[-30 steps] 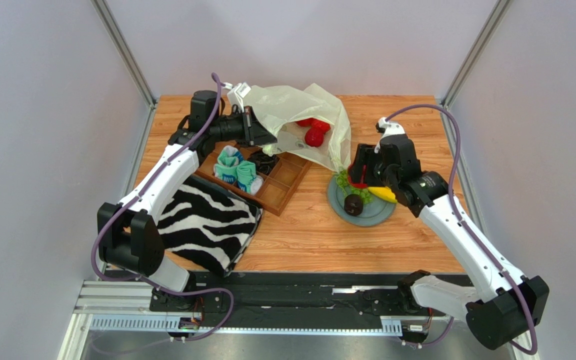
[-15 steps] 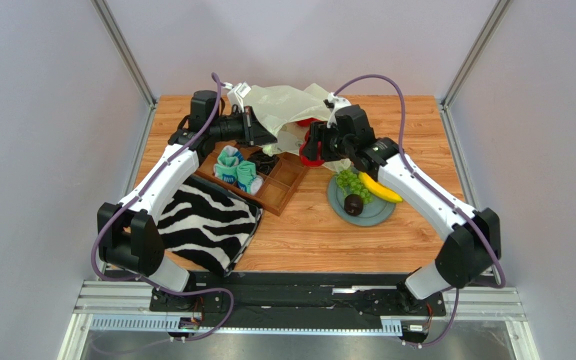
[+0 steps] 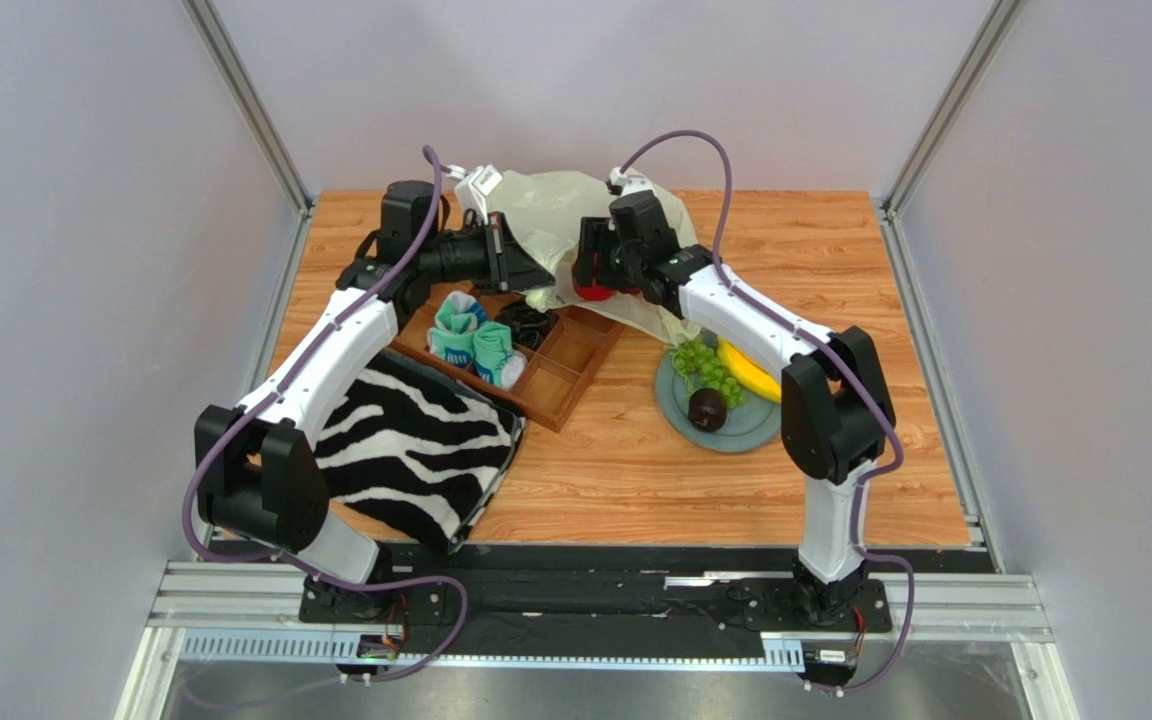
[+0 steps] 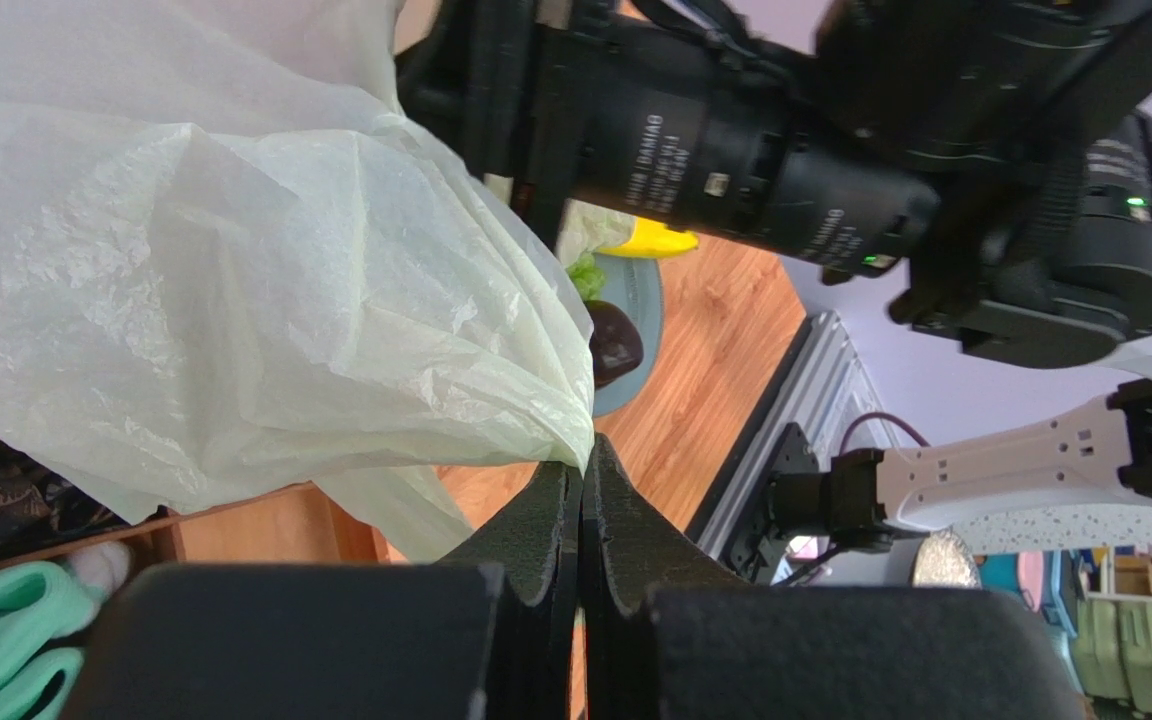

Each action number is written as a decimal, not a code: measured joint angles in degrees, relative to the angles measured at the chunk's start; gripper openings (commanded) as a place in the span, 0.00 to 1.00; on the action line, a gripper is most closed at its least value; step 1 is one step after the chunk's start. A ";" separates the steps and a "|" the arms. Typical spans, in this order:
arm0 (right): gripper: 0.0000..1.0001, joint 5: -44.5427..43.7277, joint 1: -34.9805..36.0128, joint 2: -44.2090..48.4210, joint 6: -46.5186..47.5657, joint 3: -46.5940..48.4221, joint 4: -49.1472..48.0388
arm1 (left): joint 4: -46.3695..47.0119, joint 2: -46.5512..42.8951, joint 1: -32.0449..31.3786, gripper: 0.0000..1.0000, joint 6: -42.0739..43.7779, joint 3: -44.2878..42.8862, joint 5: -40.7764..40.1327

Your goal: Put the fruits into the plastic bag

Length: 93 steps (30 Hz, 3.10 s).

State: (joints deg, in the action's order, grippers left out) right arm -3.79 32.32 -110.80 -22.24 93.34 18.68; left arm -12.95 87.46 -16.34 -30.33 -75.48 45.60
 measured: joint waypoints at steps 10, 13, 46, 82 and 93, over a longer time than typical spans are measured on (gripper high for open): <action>0.42 -9.11 0.02 -8.50 -4.02 4.70 -8.04 | 0.11 0.00 0.00 0.00 -0.28 0.00 0.09; 0.47 -11.80 0.02 -11.08 -4.63 6.29 -9.81 | 0.13 0.00 0.00 0.00 -0.28 0.00 0.07; 0.84 -6.45 0.07 2.89 -0.66 -7.37 -15.61 | 0.37 -0.02 0.90 0.00 -0.28 0.00 -0.13; 0.00 -17.92 3.28 9.77 19.91 -19.34 0.44 | -0.20 0.04 1.75 0.00 0.68 -0.15 -1.20; 0.00 -21.18 -2.32 14.80 22.18 2.89 7.72 | -9.16 12.61 1.75 0.00 0.50 -27.28 -4.13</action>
State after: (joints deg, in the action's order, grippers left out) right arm -24.97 30.00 -96.01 -0.05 96.23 26.39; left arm -22.11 100.07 -14.59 -29.82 -102.76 41.47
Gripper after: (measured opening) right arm 0.010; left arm 0.008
